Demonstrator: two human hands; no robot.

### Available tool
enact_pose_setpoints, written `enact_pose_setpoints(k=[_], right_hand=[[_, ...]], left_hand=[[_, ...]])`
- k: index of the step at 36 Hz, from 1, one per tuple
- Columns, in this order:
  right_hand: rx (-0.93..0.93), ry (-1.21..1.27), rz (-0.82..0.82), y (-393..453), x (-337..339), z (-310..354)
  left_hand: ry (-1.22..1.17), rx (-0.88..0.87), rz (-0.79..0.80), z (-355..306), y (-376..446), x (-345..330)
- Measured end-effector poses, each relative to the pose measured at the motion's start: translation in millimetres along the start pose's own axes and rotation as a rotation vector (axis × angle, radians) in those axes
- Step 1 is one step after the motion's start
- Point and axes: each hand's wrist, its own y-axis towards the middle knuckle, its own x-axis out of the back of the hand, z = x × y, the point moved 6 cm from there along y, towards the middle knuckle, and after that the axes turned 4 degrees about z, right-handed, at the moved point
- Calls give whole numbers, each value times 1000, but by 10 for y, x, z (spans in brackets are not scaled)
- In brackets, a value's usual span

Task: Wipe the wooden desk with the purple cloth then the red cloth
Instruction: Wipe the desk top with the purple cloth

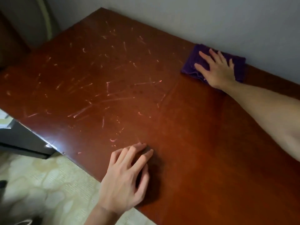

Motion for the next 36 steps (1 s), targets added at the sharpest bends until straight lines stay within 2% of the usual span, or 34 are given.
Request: enact_pose_setpoints(k=[7,15,18,24,28,32,36], right_hand=[[-4,-19,1,275,36,-46],[16,-33,44,-97,-71,147],[88,-40,35,-455,-157,416],[278,-63,67,-1567,-393,1206],[413,-85,73,-2440,-552,1656],[525,-140,85,-3183,-680,1956],[541,-148,78,-3396,-738,2076]], left_hand=[[21,18,18,7,20,-17],[51,11,-4,-45,16,22],[45,26,-58,-55,-5,55],[33,68,-265,-41,-83,160],[-68,181,-391,16,-213,196],[-140,274,-442,171,-514,290],[-110,309,-423,477,-857,465]])
